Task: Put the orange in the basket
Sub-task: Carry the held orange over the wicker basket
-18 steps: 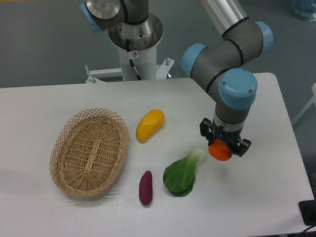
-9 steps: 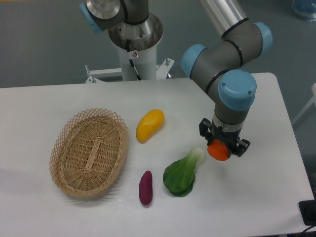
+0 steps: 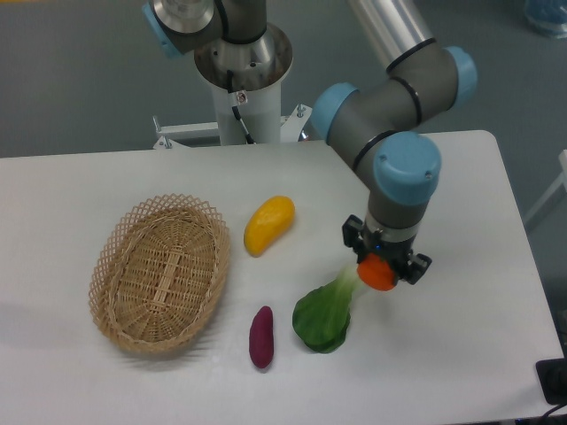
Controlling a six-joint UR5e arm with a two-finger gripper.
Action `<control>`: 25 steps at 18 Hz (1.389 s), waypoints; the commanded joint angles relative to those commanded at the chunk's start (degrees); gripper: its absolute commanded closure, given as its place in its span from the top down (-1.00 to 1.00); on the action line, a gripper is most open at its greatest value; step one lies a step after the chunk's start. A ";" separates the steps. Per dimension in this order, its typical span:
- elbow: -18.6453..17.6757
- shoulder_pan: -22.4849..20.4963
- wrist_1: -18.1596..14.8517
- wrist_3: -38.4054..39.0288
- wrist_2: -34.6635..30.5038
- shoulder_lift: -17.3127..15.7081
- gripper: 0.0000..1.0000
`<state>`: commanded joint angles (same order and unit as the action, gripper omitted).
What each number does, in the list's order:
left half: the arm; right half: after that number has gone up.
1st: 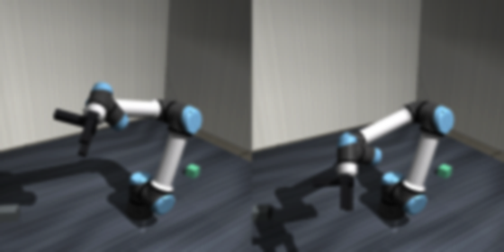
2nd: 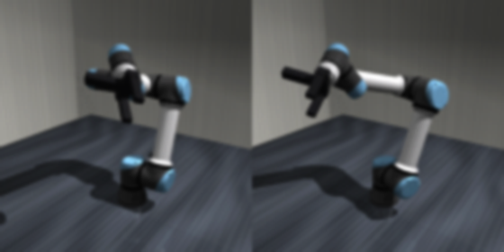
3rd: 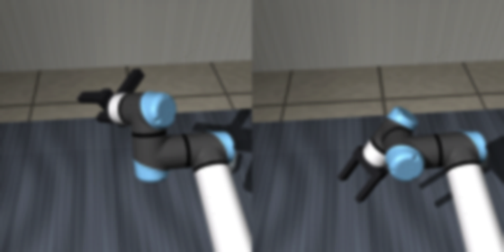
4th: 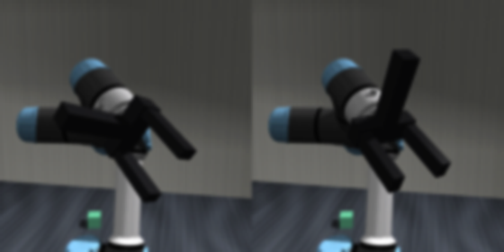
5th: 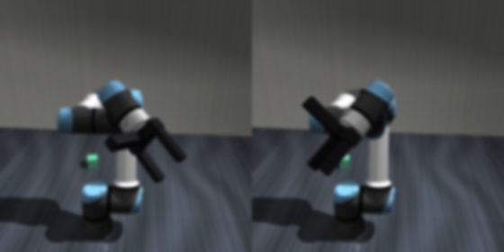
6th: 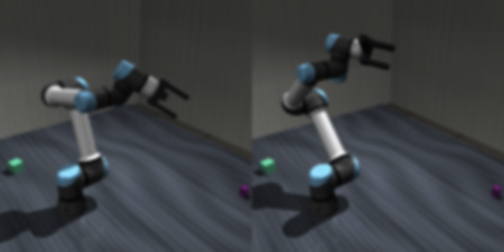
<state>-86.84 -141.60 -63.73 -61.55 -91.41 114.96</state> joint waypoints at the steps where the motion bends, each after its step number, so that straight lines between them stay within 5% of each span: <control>1: 0.00 0.97 0.70 2.11 0.00 0.00 0.21; 7: 0.00 5.19 1.68 9.23 0.61 -0.35 0.22; 12: -1.22 11.77 9.93 20.56 0.62 -0.44 0.22; 25: -8.70 26.37 10.47 23.76 0.00 -0.79 0.26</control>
<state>-95.54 -115.23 -53.26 -37.79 -91.41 114.17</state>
